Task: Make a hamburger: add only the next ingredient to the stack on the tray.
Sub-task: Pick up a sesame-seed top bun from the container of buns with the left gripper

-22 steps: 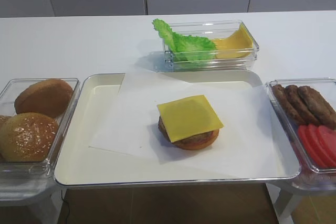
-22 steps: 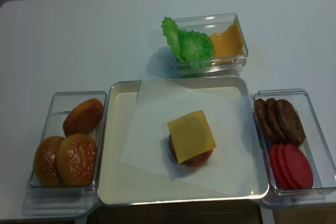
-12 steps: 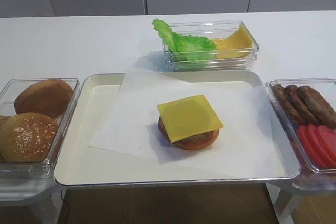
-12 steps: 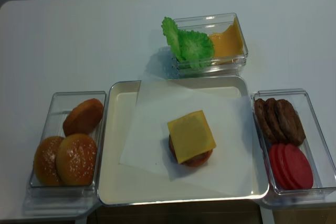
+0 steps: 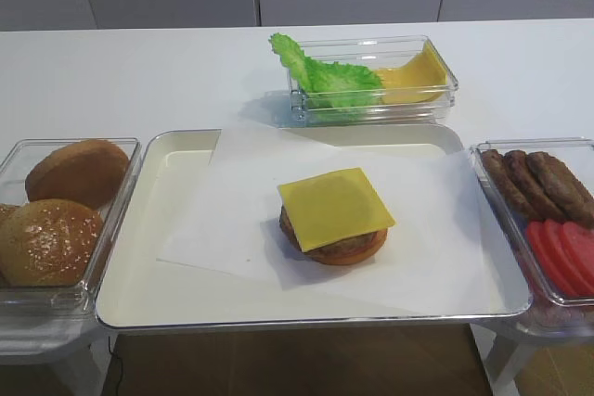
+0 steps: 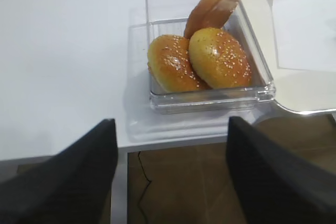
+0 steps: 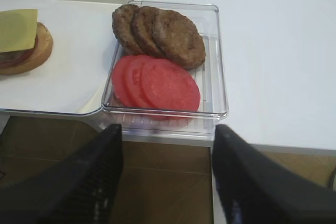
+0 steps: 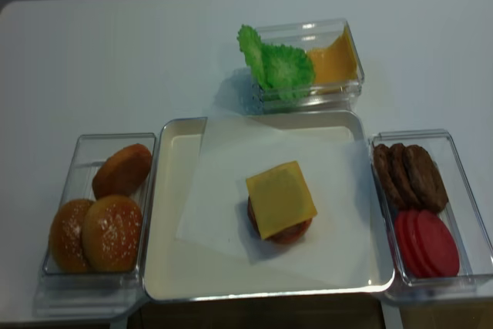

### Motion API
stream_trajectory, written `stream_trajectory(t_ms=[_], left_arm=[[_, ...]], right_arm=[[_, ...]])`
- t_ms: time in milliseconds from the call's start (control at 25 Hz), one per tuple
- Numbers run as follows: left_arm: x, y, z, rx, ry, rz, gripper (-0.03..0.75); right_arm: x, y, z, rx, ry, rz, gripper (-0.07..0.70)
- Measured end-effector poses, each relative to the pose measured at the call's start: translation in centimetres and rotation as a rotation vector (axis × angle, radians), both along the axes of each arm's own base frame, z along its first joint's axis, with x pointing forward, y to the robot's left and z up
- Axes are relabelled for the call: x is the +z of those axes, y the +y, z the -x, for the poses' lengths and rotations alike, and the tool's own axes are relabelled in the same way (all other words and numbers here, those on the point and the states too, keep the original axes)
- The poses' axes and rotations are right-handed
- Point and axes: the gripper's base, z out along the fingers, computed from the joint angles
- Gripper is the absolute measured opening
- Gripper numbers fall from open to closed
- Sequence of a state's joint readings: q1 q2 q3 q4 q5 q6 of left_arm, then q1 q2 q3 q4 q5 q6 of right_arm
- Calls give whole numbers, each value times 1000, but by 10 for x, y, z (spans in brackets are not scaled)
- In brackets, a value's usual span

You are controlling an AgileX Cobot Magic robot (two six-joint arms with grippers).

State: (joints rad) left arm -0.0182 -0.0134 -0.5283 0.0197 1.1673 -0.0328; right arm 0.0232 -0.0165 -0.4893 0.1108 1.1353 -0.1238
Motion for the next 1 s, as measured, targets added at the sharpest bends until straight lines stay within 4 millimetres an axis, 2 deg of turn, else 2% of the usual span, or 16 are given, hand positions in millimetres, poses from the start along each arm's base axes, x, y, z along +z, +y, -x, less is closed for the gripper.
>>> stream_trajectory(t_ms=[120, 360, 760, 1000], left_arm=[[8, 0, -7, 12, 39, 19, 480], [26, -1, -38, 43, 179, 55, 479], [44, -10, -115, 81, 409, 218, 478], [50, -13, -158, 85, 497, 243, 477]], right_arm=[[0, 0, 0, 0, 0, 0, 428], [0, 0, 0, 0, 0, 0, 428], [0, 0, 0, 0, 0, 0, 428], [0, 0, 0, 0, 0, 0, 428]])
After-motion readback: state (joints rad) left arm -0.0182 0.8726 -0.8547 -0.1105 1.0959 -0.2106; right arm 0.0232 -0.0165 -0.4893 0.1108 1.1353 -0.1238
